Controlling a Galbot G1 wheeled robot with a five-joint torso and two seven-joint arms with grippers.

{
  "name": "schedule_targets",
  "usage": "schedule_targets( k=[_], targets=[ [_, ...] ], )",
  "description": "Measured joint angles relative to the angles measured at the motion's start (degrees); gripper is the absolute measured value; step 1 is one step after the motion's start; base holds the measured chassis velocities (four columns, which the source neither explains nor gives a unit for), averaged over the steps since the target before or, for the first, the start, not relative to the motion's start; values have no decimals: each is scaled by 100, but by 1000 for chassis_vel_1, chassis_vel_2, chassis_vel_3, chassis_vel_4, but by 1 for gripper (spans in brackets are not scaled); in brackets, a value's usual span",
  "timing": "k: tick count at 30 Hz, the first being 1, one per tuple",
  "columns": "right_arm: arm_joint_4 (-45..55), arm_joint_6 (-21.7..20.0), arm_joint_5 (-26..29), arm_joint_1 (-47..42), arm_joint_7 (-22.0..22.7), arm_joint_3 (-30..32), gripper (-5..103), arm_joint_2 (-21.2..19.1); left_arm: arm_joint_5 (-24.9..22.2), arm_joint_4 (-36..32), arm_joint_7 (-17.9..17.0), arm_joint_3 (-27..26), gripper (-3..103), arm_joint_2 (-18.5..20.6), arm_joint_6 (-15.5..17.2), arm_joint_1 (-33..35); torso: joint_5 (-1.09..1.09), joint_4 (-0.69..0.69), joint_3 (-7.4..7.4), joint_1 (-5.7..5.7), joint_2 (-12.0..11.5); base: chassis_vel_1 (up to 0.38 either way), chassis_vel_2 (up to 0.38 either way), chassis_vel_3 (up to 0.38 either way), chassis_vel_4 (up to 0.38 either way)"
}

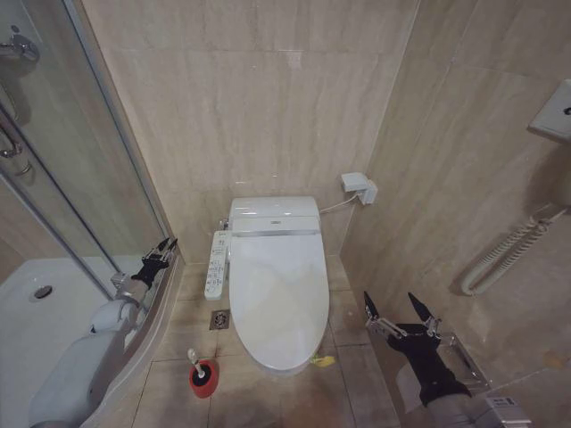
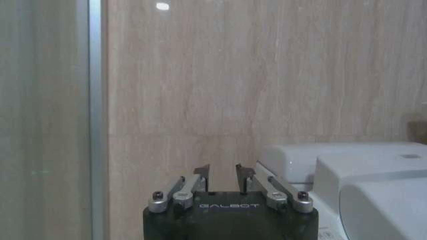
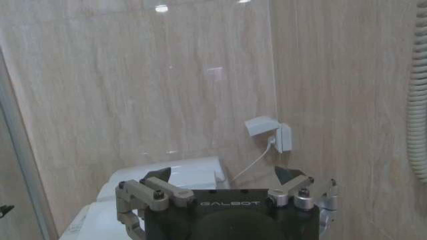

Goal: Open the toilet lid, clean the toilet bowl with a toilet brush, close the toilet lid, and flush.

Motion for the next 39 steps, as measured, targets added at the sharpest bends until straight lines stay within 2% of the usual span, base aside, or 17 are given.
schedule_targets(
  k=[1,4,7,8,25,33,35,37,39],
  targets=[
    [0,0,0,0,0,0,100,0,2,96,55,23,25,-36,-53,-66,1,-1,0,0,0,0,0,0,0],
    [0,0,0,0,0,0,100,0,6,305,222,39,25,-140,-237,-212,0,-1,0,0,0,0,0,0,0],
    [0,0,0,0,0,0,100,0,7,356,292,47,25,-161,-274,-248,0,-1,0,0,0,0,0,0,0],
    [0,0,0,0,0,0,100,0,8,368,347,53,2,-161,-286,-264,1,-1,0,0,0,0,0,0,0],
    [0,0,0,0,0,0,100,0,14,423,526,136,0,-169,-352,-380,1,0,-2,-3,2,-8,10,10,-7],
    [0,0,0,0,0,0,100,0,17,475,600,140,0,-179,-366,-404,0,0,-1,-1,1,-168,161,155,-162],
    [0,0,0,0,0,0,100,1,17,490,652,140,0,-186,-375,-404,-3,-2,-1,0,1,-226,243,212,-234],
    [0,0,0,0,0,0,100,0,20,534,766,126,0,-198,-411,-405,5,1,0,2,0,-222,181,205,-227],
    [0,0,0,0,0,0,100,0,25,561,834,125,0,-215,-429,-403,-1,-2,1,4,-1,-147,167,188,-220]
  ],
)
